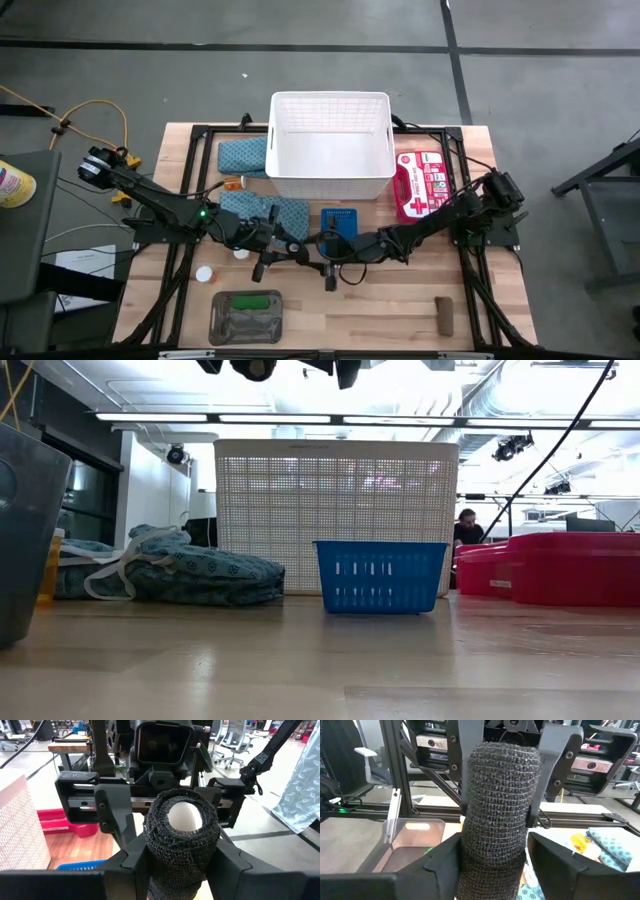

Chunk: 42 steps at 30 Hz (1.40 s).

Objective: Pick & place medical supplies in basket/bin
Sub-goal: Put the black bandage into the transparent black bin

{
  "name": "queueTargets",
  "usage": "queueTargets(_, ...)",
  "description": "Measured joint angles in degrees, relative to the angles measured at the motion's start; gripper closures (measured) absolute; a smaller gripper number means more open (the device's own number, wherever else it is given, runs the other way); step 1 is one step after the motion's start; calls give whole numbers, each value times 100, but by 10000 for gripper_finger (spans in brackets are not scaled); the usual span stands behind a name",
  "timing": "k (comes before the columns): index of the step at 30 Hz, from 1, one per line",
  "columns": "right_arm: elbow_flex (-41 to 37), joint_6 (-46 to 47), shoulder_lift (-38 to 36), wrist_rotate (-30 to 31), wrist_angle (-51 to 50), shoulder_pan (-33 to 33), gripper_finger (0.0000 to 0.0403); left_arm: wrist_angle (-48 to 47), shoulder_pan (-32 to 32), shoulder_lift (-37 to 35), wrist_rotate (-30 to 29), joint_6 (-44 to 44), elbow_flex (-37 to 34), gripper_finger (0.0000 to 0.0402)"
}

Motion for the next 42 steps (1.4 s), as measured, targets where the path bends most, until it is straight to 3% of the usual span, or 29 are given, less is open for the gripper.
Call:
queueTargets(8, 0, 9, 0, 29, -208, -4, 152, -58, -27, 2, -4, -43, 0, 262)
queueTargets(14, 7, 773, 0, -22, -1010, -2, 149, -339, -72, 4, -8, -127, 0, 262)
queueTargets(23, -14, 2229, 7, -915, -2616, 123, 148, -612, -278, -5, 406, -961, 4, 262)
queueTargets(30, -13, 2517, 7, -1055, -2834, 290, 149, -953, -776, -59, 558, -1399, 4, 262)
queueTargets(42, -7, 2830, 5, -1048, -2806, 498, 149, -2613, -1834, -59, 608, -3810, 0, 262)
